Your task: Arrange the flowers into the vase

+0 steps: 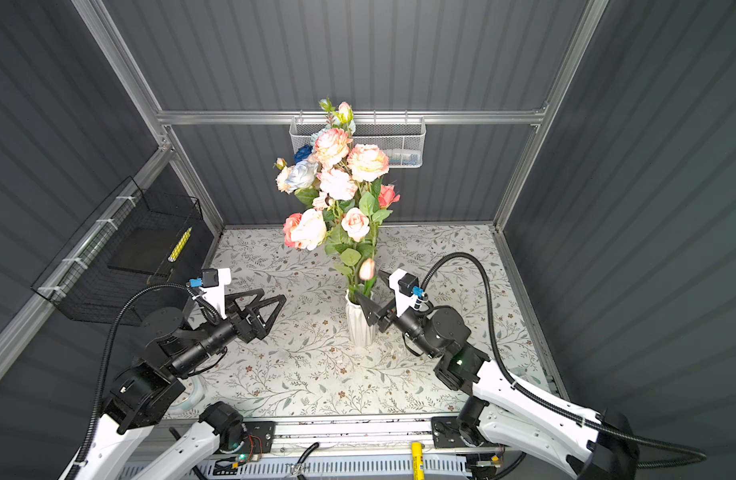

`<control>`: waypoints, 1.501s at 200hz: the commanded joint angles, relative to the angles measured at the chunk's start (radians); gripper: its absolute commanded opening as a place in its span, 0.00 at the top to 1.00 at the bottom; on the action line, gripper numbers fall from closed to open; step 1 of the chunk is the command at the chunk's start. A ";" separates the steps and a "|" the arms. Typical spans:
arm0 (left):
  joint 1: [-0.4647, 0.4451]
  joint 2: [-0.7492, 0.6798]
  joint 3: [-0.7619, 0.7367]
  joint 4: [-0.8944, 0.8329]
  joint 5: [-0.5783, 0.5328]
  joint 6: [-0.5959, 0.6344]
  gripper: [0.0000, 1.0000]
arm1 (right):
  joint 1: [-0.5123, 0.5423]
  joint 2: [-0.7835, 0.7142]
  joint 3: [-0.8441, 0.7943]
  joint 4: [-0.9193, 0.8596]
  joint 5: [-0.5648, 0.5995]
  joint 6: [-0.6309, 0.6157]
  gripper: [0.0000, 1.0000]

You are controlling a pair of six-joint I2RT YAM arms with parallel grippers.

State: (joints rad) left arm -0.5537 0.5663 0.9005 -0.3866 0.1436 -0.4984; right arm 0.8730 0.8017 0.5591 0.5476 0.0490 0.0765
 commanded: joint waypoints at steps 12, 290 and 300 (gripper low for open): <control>0.005 -0.001 -0.018 0.040 -0.071 -0.009 0.00 | 0.007 -0.163 -0.065 -0.095 0.036 0.108 0.01; 0.451 1.104 -0.378 1.154 -0.635 0.419 0.00 | -0.077 -0.252 -0.055 -0.298 0.518 0.044 0.01; 0.451 1.103 -0.388 1.173 -0.613 0.428 0.00 | -0.112 -0.245 -0.073 -0.263 0.525 0.041 0.01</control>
State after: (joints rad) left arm -0.1062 1.6691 0.5480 0.6415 -0.5114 -0.1032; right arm 0.8131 0.5495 0.5186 0.1955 0.5129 0.1463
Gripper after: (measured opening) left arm 0.997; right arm 0.989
